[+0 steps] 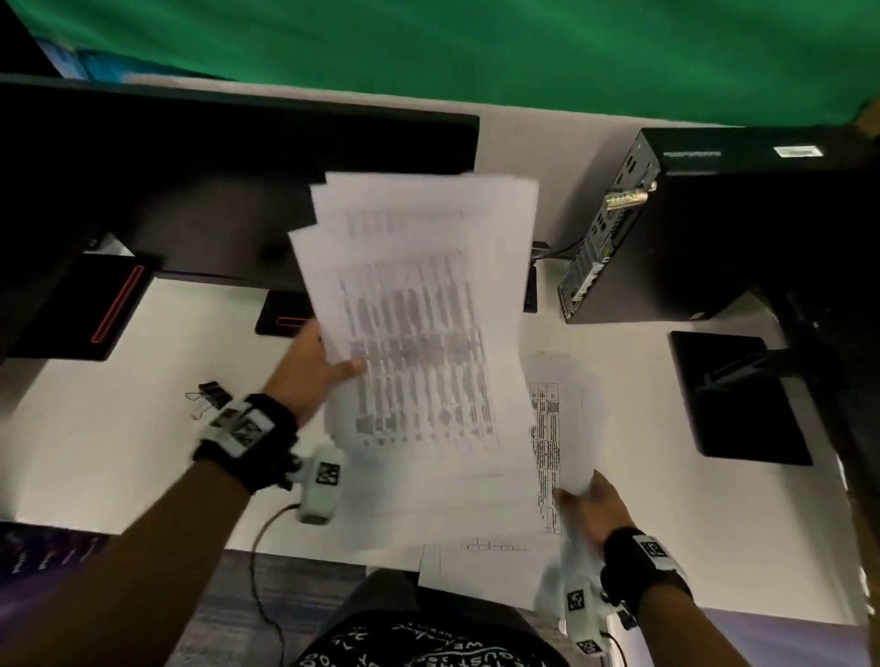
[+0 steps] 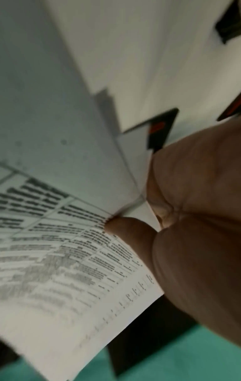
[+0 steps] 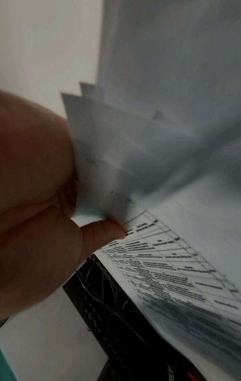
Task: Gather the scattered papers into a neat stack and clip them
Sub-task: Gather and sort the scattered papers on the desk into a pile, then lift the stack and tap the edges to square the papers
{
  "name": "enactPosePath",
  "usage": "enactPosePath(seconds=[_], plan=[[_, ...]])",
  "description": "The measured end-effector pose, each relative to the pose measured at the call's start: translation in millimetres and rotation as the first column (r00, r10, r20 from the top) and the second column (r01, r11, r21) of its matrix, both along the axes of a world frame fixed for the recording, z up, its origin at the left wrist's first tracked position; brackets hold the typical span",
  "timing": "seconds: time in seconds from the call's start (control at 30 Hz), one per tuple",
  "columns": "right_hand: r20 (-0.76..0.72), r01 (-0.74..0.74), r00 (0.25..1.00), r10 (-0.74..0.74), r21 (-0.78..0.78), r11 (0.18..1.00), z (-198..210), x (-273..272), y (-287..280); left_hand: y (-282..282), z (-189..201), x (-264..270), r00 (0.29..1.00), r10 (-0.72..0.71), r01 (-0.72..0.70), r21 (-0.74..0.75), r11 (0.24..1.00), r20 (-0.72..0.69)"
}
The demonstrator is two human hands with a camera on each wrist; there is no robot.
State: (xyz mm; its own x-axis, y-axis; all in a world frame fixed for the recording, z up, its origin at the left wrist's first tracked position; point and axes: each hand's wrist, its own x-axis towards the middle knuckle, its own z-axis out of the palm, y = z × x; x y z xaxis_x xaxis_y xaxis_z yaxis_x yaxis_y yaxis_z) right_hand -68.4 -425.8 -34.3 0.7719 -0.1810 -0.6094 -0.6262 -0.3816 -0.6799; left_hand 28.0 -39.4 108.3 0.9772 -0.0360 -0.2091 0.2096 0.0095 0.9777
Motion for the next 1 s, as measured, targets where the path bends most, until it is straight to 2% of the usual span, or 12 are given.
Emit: enactPosePath(seconds=[0.1, 0.2, 0.3, 0.47, 0.53, 0.63, 0.7, 0.77, 0.8, 0.87, 0.93, 1.0], plan=[[-0.011, 0.006, 1.000, -0.004, 0.109, 0.994, -4.5, 0.2, -3.8, -37.1, -74.2, -4.7, 0.975, -0.062, 0.113, 0.234, 0.966, -0.212], [-0.098, 0.157, 0.985, -0.143, 0.165, 0.974, -2.2, 3.6, -4.4, -74.5, -131.3, -23.3, 0.921, -0.089, 0.283, 0.494, 0.822, -0.379], [-0.127, 0.137, 0.985, -0.117, 0.164, 0.977, 7.8, 4.5, 0.1, -103.7, -149.0, -39.1, 0.917, -0.056, 0.288, 0.562, 0.775, -0.394], [-0.025, -0.006, 1.000, 0.011, 0.208, 0.978, -10.6, -2.3, 2.3, -121.4, -147.6, -42.3, 0.937, -0.128, 0.330, 0.704, 0.629, -0.325], [0.014, -0.008, 1.000, 0.005, 0.234, 0.972, -5.8, -5.3, 6.1, -116.9, -142.1, -40.7, 0.934, -0.126, 0.340, 0.720, 0.605, -0.335], [0.088, -0.013, 0.996, -0.009, 0.245, 0.969, 21.4, -5.6, 12.3, -96.6, -138.9, -34.4, 0.939, -0.029, 0.270, 0.679, 0.683, -0.344], [0.109, -0.015, 0.994, -0.015, 0.270, 0.963, 41.2, -2.8, 10.3, -79.2, -132.2, -26.5, 0.921, 0.057, 0.186, 0.565, 0.804, -0.384], [0.139, -0.016, 0.990, -0.031, 0.324, 0.946, 65.3, 4.1, 7.9, -66.9, -112.5, -19.7, 0.883, 0.011, 0.121, 0.252, 0.960, -0.469], [0.170, -0.025, 0.985, -0.036, 0.344, 0.939, 77.6, 9.2, 7.8, -62.8, -100.1, -15.9, 0.869, -0.086, 0.128, 0.054, 0.990, -0.488], [0.240, -0.031, 0.969, -0.063, 0.370, 0.929, 100.8, 21.9, 10.4, -60.6, -70.5, -6.1, 0.875, -0.252, 0.173, -0.218, 0.960, -0.413], [0.331, -0.055, 0.941, -0.071, 0.355, 0.933, 120.9, 36.6, 18.6, -63.2, -39.8, 5.4, 0.940, -0.192, 0.138, -0.200, 0.970, -0.283], [0.421, -0.092, 0.905, -0.062, 0.335, 0.938, 133.0, 49.5, 30.6, -63.6, -11.4, 13.2, 0.991, -0.053, 0.045, -0.069, 0.997, -0.127]])
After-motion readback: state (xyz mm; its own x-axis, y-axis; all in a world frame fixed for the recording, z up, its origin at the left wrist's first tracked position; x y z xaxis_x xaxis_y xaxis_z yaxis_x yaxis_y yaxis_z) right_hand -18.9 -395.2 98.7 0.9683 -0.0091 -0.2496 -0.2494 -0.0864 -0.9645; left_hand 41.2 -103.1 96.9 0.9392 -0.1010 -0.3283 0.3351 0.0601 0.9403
